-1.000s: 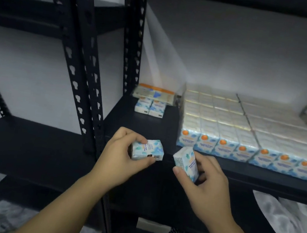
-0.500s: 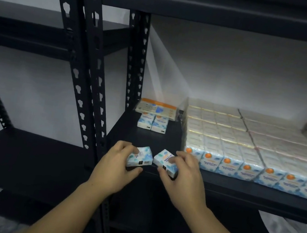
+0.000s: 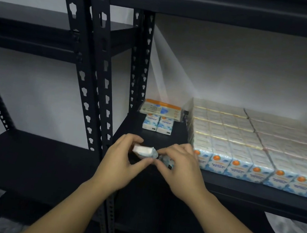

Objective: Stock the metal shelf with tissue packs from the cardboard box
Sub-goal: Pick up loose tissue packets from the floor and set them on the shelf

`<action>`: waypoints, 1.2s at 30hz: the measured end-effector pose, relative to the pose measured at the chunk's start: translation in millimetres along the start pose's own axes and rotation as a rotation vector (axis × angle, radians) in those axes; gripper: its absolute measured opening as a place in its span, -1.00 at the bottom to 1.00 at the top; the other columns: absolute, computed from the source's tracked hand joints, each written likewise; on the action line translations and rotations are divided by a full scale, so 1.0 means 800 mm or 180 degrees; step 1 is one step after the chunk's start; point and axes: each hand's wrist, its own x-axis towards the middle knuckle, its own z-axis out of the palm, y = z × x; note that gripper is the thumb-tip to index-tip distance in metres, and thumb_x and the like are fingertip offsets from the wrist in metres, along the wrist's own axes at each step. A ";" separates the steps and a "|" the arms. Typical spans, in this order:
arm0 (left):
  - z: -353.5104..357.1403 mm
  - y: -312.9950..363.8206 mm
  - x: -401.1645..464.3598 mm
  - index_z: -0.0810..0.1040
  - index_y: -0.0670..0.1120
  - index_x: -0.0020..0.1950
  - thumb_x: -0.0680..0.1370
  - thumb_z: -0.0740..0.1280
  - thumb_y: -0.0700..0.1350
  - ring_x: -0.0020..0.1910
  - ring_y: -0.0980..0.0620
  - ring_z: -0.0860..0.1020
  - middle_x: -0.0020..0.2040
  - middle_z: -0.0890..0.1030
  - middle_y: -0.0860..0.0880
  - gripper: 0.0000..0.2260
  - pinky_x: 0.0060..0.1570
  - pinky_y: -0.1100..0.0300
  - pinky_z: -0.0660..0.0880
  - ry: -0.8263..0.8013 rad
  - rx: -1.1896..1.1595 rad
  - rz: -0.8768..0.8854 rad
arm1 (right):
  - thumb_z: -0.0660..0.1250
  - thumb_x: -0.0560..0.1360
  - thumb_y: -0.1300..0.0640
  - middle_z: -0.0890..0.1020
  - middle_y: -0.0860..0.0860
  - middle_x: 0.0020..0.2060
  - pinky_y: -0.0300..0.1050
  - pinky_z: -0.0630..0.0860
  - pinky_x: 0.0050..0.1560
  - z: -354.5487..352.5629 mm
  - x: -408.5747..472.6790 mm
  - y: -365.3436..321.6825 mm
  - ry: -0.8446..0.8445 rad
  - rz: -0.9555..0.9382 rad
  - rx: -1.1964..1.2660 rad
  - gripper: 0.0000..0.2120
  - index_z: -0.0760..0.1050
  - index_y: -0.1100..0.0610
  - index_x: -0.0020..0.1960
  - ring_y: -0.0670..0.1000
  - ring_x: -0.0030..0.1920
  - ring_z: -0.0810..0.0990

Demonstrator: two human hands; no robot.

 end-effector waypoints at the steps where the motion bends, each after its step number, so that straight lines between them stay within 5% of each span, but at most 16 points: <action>1: 0.001 0.001 0.001 0.49 0.12 0.24 0.44 0.60 0.07 0.09 0.16 0.63 0.10 0.59 0.16 -0.54 0.08 0.27 0.56 0.0017 -0.0277 -0.0162 | 0.39 0.53 -0.20 0.58 -0.29 -0.07 0.02 0.43 0.17 0.002 0.003 0.001 0.0012 0.0097 0.0154 -0.72 0.67 -0.12 0.17 -0.13 0.09 0.38; 7: 0.004 0.005 0.003 0.48 0.02 0.12 0.51 0.53 -0.26 -0.05 0.15 0.67 -0.01 0.65 0.07 -0.66 -0.06 0.19 0.64 0.0163 -0.0926 -0.0521 | 0.46 0.55 -0.09 0.61 -0.26 -0.14 0.04 0.49 0.14 0.008 0.006 0.006 0.0121 0.0297 0.0325 -0.85 0.69 -0.07 0.08 -0.11 0.06 0.44; 13: 0.013 -0.009 0.020 0.55 0.03 0.09 0.55 0.50 -0.17 -0.10 0.23 0.64 0.03 0.65 0.11 -0.80 -0.11 0.33 0.61 0.0215 -0.0422 -0.0612 | 0.48 0.55 -0.07 0.58 -0.16 0.04 -0.06 0.51 0.20 -0.001 -0.001 0.011 0.0096 0.0316 0.0191 -0.69 0.64 -0.01 0.26 -0.10 0.15 0.50; 17: 0.018 -0.024 0.018 0.67 0.01 0.19 0.57 0.48 -0.05 0.13 0.21 0.57 0.21 0.55 0.13 -0.81 0.18 0.24 0.56 0.0119 0.0182 -0.0268 | 0.50 0.52 -0.05 0.55 -0.18 0.09 -0.12 0.48 0.23 -0.012 -0.016 0.016 0.0007 0.0264 0.0010 -0.66 0.62 -0.01 0.27 -0.12 0.17 0.49; 21: 0.019 -0.028 0.011 0.69 0.01 0.23 0.55 0.50 0.06 0.22 0.20 0.51 0.24 0.54 0.18 -0.72 0.20 0.38 0.35 -0.0195 0.0644 -0.0033 | 0.54 0.48 -0.06 0.52 -0.18 0.11 -0.12 0.44 0.31 -0.018 -0.033 0.023 -0.0170 0.0267 -0.0301 -0.58 0.61 0.00 0.30 -0.10 0.21 0.44; 29: 0.022 -0.020 0.007 0.68 -0.03 0.22 0.53 0.51 -0.04 0.26 0.12 0.47 0.20 0.55 0.12 -0.73 0.17 0.25 0.42 0.0062 0.0823 0.0269 | 0.48 0.53 0.05 0.52 -0.15 0.06 -0.14 0.51 0.14 -0.019 -0.033 0.022 -0.0024 0.0577 -0.0190 -0.73 0.61 0.01 0.22 -0.09 0.17 0.47; 36: 0.025 -0.011 0.006 0.58 0.11 0.32 0.50 0.51 0.11 0.31 0.20 0.39 0.21 0.49 0.27 -0.60 0.34 0.15 0.41 -0.0403 0.0837 0.0454 | 0.41 0.57 0.02 0.55 -0.19 -0.01 -0.11 0.59 -0.11 -0.021 -0.022 0.017 0.0341 0.1029 0.0332 -0.80 0.51 -0.06 0.17 -0.14 -0.04 0.57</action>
